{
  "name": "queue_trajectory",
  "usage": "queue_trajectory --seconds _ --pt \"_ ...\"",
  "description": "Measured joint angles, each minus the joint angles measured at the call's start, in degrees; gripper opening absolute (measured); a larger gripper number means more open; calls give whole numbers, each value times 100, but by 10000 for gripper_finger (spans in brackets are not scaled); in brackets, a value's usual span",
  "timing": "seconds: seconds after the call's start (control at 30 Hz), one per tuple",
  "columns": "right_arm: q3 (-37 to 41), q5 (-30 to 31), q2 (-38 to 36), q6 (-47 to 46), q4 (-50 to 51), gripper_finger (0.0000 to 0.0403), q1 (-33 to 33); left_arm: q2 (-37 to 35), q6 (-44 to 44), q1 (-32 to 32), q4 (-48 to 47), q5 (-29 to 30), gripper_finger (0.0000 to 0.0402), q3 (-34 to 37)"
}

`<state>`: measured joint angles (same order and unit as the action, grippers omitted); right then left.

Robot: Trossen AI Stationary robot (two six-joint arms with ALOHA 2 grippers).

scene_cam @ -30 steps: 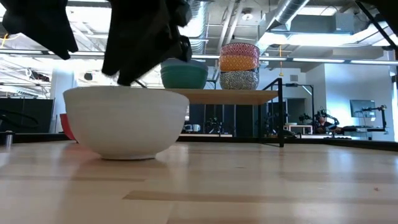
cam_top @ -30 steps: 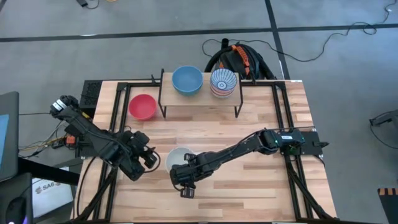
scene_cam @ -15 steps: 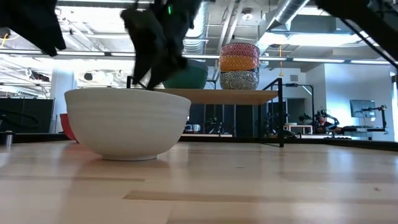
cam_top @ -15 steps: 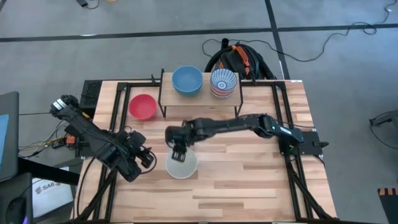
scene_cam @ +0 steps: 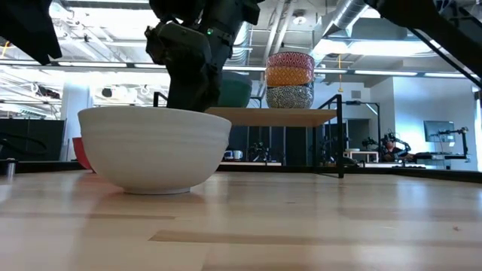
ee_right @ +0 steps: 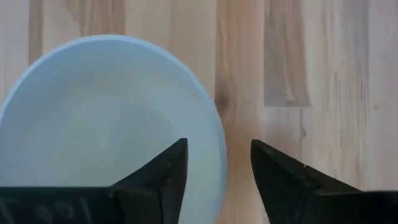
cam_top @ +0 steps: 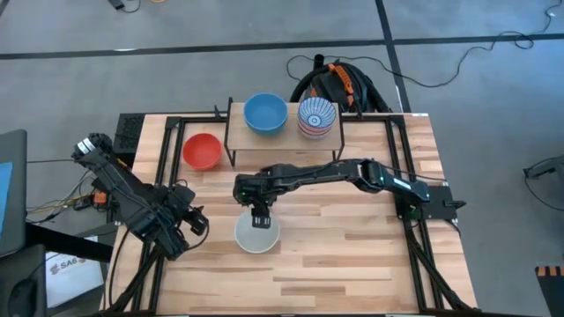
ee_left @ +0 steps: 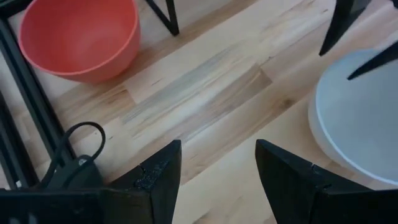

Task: Place and stack bowls onto a shelf
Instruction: Stack the white bowl on top of the blue bowl

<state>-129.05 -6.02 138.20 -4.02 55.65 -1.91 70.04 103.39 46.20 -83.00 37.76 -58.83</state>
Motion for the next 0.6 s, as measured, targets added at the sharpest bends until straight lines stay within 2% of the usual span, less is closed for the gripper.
queue_trajectory --seconds 0.2,0.33,0.6 --pt "2 107 195 -68 -32 164 45 0 84 -3 -177 1 190 0" --pt "-21 -163 355 -99 111 124 66 0 101 -3 -177 -33 190 -2" --pt "-9 13 325 -196 244 60 -87 -4 245 67 -149 -201 190 -2"
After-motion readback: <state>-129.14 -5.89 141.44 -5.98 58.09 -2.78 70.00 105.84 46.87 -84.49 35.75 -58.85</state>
